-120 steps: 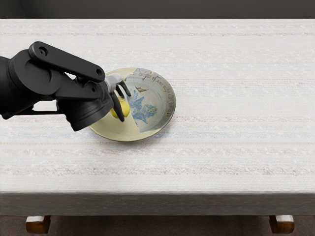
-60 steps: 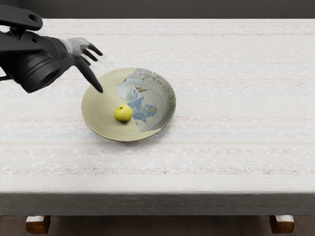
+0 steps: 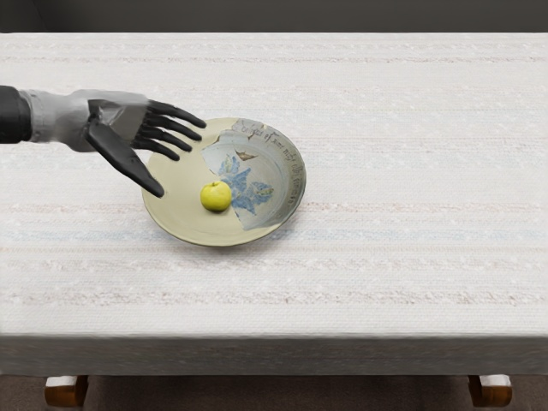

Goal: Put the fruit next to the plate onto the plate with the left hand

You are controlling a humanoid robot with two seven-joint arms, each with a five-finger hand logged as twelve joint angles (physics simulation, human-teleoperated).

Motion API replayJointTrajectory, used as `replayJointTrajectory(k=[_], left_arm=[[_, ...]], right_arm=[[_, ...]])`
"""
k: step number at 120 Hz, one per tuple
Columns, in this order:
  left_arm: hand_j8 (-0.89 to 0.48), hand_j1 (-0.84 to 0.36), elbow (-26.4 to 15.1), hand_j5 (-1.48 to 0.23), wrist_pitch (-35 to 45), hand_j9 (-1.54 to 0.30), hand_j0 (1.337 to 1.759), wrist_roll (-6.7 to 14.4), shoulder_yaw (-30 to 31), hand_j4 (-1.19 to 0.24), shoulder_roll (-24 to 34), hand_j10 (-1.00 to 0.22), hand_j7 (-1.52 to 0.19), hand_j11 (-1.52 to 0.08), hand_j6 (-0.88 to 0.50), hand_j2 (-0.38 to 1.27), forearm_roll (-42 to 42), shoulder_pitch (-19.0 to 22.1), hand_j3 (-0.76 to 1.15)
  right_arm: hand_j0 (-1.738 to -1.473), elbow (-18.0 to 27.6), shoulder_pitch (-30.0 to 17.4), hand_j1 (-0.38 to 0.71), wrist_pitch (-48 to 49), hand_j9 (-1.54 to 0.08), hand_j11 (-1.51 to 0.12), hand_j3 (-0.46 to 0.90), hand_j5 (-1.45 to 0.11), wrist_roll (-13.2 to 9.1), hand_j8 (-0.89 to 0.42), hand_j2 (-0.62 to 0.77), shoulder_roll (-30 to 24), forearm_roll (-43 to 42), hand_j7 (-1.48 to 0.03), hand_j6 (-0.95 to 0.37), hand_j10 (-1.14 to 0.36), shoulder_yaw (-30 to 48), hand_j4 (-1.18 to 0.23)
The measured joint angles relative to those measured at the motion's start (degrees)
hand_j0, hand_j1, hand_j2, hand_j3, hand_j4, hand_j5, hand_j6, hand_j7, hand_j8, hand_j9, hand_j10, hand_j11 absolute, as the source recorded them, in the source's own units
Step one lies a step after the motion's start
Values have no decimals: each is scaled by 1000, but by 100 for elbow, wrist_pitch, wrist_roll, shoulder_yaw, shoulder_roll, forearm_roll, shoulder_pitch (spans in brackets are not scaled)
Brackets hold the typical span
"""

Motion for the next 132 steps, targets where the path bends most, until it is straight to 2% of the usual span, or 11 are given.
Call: replayJointTrajectory(k=[12, 19, 25, 41, 59, 68, 132], left_arm=[[-245, 57, 64, -318, -750, -318, 1658, -229, -1051, -245, 511, -245, -318, -318, -245, 50, 94, 924, 0], [-245, 57, 191, -318, -961, -317, 1658, -357, -1619, -245, 540, -245, -317, -317, -245, 50, 94, 1447, 0], [-245, 58, 327, -317, -1068, -317, 1658, -445, -2014, -245, 535, -245, -317, -317, -245, 51, 94, 1692, 0], [-244, 58, 500, -317, -1193, -317, 1658, -548, -2533, -244, 466, -244, -317, -317, -244, 50, 91, 1757, 0], [-244, 58, 545, -317, -1230, -317, 1658, -579, -2685, -244, 179, -244, -317, -317, -244, 50, 91, 2182, 0], [-244, 58, 552, -317, -1235, -317, 1658, -583, -2709, -244, 145, -244, -317, -317, -244, 50, 97, 2251, 0], [-245, 57, 531, -318, -1241, -318, 1658, -588, -2733, -245, 145, -245, -318, -318, -245, 51, 108, 2293, 0]], right_arm=[[-1658, 0, 0, -303, 0, -50, -50, 0, -50, 0, -39, -7, 0, 0, -50, -39, -39, 0, -39], [-1658, 0, 0, -303, 0, -50, -50, 0, -50, 0, -39, -7, 0, 0, -50, -39, -39, 0, -39], [-1658, 0, 0, -303, 0, -50, -50, 0, -50, 0, -39, -7, 0, 0, -50, -39, -39, 0, -39], [-1658, 0, 0, -303, 0, -50, -50, 0, -50, 0, -39, -7, 0, 0, -50, -39, -39, 0, -39], [-1658, 0, 0, -303, 0, -50, -50, 0, -50, 0, -39, -7, 0, 0, -50, -39, -39, 0, -39], [-1658, 0, 0, -303, 0, -50, -50, 0, -50, 0, -39, -7, 0, 0, -50, -39, -39, 0, -39], [-1658, 0, 0, -303, 0, -50, -50, 0, -50, 0, -39, -7, 0, 0, -50, -39, -39, 0, -39]])
